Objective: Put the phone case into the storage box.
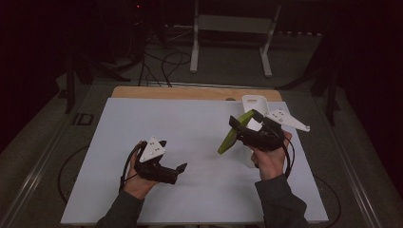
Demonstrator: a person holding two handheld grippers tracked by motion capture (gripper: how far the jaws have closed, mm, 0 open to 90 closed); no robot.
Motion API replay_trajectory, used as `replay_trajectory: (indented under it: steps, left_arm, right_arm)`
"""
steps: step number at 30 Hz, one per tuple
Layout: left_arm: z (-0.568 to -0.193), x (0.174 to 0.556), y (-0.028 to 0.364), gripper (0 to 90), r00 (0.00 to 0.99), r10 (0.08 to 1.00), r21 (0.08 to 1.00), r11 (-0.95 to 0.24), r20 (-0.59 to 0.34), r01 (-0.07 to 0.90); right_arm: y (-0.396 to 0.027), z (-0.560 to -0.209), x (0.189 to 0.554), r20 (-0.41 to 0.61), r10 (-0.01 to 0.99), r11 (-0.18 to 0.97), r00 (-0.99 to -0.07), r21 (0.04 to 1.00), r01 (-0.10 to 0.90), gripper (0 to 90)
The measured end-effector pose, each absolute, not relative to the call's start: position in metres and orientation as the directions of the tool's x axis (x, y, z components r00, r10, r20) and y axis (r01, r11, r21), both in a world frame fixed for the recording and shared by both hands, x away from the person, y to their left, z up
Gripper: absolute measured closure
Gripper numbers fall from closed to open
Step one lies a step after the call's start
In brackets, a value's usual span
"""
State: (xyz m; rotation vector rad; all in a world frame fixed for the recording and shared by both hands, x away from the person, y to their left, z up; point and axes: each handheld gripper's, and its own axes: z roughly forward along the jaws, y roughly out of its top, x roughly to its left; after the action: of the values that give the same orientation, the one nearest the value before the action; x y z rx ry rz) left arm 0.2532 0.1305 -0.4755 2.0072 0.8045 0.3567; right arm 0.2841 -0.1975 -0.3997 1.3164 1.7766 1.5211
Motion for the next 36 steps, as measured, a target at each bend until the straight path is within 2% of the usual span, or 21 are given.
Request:
replay_trajectory:
  steps: [36]
  left_arm:
    - [-0.482, 0.248, 0.154, 0.0, 0.728, 0.682, 0.835, -0.365, -0.061, 0.412]
  right_arm:
    - [-0.215, -0.393, 0.298, 0.231, 0.896, -0.088, -0.38, 0.93, 0.357, 18.0]
